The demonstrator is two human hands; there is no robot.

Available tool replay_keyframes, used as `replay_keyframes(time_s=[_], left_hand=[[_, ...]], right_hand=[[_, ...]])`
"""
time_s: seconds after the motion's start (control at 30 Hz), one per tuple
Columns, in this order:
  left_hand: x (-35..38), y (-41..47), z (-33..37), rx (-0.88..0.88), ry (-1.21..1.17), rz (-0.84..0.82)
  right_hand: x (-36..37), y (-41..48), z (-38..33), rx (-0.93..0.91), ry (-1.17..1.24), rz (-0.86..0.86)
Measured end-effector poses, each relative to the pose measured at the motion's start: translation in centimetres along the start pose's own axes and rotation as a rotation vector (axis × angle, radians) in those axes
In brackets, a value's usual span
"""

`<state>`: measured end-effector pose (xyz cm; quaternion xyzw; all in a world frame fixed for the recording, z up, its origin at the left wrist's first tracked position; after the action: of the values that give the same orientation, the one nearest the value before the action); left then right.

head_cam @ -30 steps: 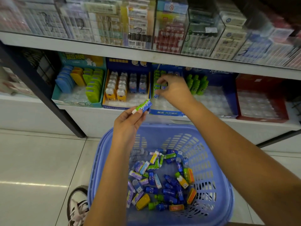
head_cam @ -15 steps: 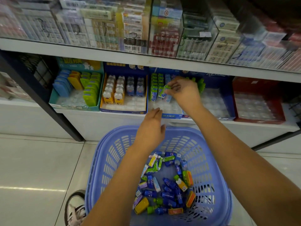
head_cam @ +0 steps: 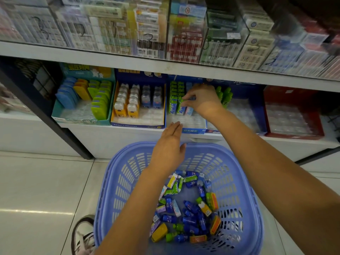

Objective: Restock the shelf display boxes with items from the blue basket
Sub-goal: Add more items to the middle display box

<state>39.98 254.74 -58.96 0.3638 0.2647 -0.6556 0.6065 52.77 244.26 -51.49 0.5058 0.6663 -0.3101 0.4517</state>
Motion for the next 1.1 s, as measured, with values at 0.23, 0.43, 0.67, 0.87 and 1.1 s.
replay_keyframes(time_s=[0.23,0.43,0.67,0.87,1.1], left_hand=[[0.0,-0.1,0.0,0.003,-0.044,-0.02],[2.1,-3.3,-1.9,-0.06,-0.248,0.305],[12.6,-8.8,-9.8,-0.372,0.151,-0.721],[15.4,-12.0,-12.7,-0.328,0.126,-0.746],[16.4,-11.3,-13.2,-0.444,0.057,-0.695]], right_hand=[[2.2,-1.7,0.0,-0.14,-0.285,0.126],[3.5,-5.9,1.0,-0.195,-0.007,0.322],[15.9,-14.8,5.9,0.339,0.081,-0.512],[24.9,-17.0,8.2,0.732,0.193,-0.602],[28.9,-17.0,7.5,0.86,0.161,-0.387]])
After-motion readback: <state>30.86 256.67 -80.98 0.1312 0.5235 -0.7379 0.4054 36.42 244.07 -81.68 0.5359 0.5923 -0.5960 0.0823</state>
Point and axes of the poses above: each hand's wrist, its own y-axis towards the middle knuckle, its own x-axis out of the palm, z = x × y, the point moved 2 cm from there along y, towards the middle knuckle
